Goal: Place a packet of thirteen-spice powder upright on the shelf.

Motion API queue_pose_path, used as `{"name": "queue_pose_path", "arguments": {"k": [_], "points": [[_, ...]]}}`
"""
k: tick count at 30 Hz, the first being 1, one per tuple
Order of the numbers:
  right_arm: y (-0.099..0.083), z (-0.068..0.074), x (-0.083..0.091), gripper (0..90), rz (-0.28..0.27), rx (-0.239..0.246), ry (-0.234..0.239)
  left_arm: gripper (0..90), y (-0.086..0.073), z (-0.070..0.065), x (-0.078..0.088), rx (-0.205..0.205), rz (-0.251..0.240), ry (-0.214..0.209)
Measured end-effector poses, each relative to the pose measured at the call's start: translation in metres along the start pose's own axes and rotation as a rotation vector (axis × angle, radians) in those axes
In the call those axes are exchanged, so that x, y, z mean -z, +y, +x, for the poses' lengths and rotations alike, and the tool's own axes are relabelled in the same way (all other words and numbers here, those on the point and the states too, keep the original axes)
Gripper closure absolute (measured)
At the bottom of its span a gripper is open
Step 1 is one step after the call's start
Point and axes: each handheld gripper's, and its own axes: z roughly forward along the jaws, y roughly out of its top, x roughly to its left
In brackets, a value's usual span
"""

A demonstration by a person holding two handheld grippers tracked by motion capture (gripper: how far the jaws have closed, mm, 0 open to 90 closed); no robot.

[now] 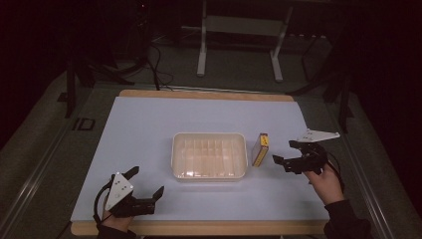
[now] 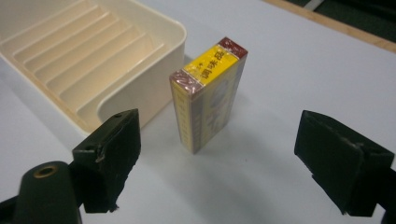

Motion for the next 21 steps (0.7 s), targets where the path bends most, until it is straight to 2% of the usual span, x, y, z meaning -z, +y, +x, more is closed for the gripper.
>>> {"name": "queue_pose_path", "arguments": {"k": [10, 19, 21], "points": [[0.010, 0.001, 0.000, 12.8, 0.175, 0.078, 0.080, 0.0, 0.000, 0.000, 0.000, 0.002, 0.001, -0.003], [0.014, 0.005, -0.007, 10.9, 0.326, 0.147, 0.105, 0.0, 0.000, 0.001, 0.000, 0.005, 0.002, -0.003], [0.014, 0.006, -0.007, 10.9, 0.339, 0.152, 0.107, 0.0, 0.000, 0.001, 0.000, 0.005, 0.003, -0.004]]}}
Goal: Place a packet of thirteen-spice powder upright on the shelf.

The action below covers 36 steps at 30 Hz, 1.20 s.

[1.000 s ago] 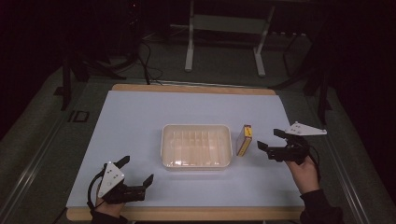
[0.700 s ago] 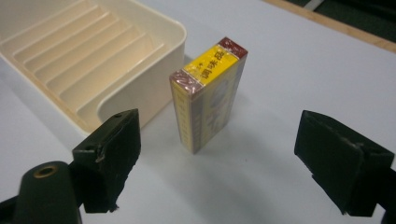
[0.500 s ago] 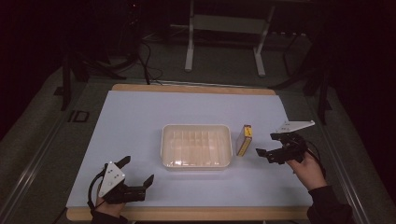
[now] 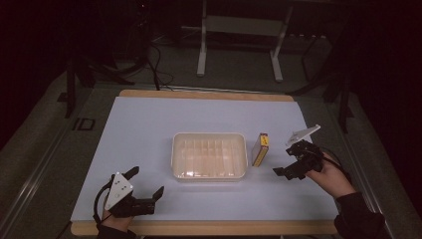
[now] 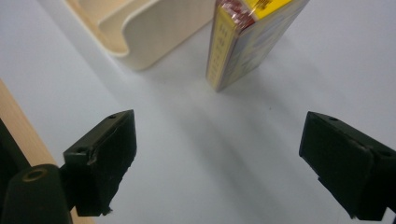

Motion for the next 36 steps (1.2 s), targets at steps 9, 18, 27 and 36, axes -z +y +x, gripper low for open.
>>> {"name": "queue_pose_path", "arguments": {"k": [9, 18, 27, 36], "points": [[0.005, 0.001, -0.008, 11.2, 0.152, 0.041, 0.074, 0.0, 0.000, 0.000, 0.000, -0.001, 0.000, -0.003], [0.006, 0.005, -0.015, 12.8, 0.275, 0.124, 0.128, 0.0, 0.000, 0.000, 0.000, -0.003, 0.002, -0.007], [0.008, 0.012, -0.020, 13.7, 0.374, 0.242, 0.206, 0.0, 0.000, 0.000, 0.000, 0.000, 0.002, -0.006], [0.008, 0.021, -0.023, 14.1, 0.436, 0.344, 0.248, 0.0, 0.000, 0.000, 0.000, 0.000, 0.002, -0.009]]}}
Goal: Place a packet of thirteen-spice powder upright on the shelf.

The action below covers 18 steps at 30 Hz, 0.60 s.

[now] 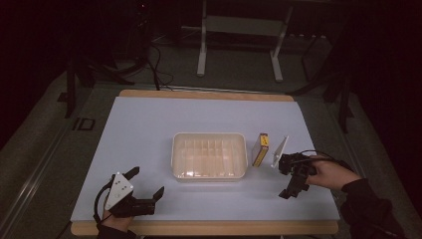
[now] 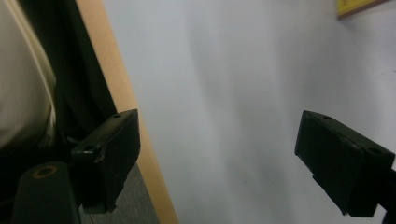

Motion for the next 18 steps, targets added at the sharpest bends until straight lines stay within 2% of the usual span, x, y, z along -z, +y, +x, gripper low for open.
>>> {"name": "queue_pose_path", "arguments": {"k": [5, 10, 18], "points": [[0.004, 0.003, -0.001, 14.2, 0.026, 0.053, 0.019, 0.0, 0.000, 0.000, 0.000, 0.003, -0.002, 0.000], [0.007, 0.005, 0.000, 14.1, 0.036, 0.068, 0.044, 0.0, 0.000, 0.000, 0.000, 0.002, -0.002, -0.001], [0.016, 0.011, 0.003, 13.8, 0.049, 0.128, 0.051, 0.0, 0.000, 0.000, -0.001, 0.003, -0.002, -0.003]]}}
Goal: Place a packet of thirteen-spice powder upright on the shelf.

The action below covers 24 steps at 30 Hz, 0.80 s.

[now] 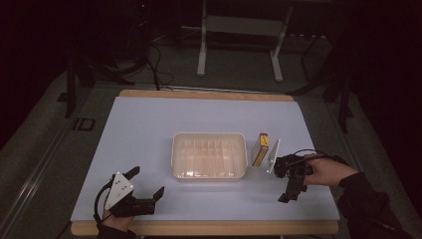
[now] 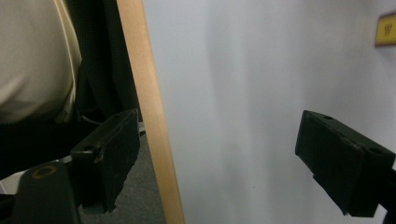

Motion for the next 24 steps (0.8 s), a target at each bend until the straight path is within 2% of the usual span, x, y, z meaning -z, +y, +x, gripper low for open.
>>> {"name": "queue_pose_path", "arguments": {"k": [4, 10, 14, 18, 20, 24], "points": [[0.007, 0.003, 0.004, 13.8, -0.003, 0.029, -0.019, 0.0, 0.000, 0.000, 0.000, 0.000, 0.001, 0.001], [0.014, 0.005, 0.007, 14.1, 0.009, 0.039, -0.026, 0.0, 0.000, 0.000, 0.000, 0.000, 0.001, 0.000], [0.021, 0.007, 0.009, 14.2, 0.008, 0.070, -0.010, 0.0, 0.000, 0.000, 0.000, -0.001, 0.003, -0.001], [0.025, 0.008, 0.011, 14.2, 0.014, 0.089, -0.012, 0.0, 0.000, 0.000, 0.000, -0.002, 0.004, -0.001], [0.028, 0.010, 0.012, 15.2, 0.023, 0.118, -0.026, 0.0, 0.000, 0.000, 0.000, -0.001, 0.004, -0.001], [0.032, 0.010, 0.016, 18.6, 0.022, 0.111, -0.030, 0.0, 0.000, 0.000, 0.000, -0.001, 0.003, -0.001]]}}
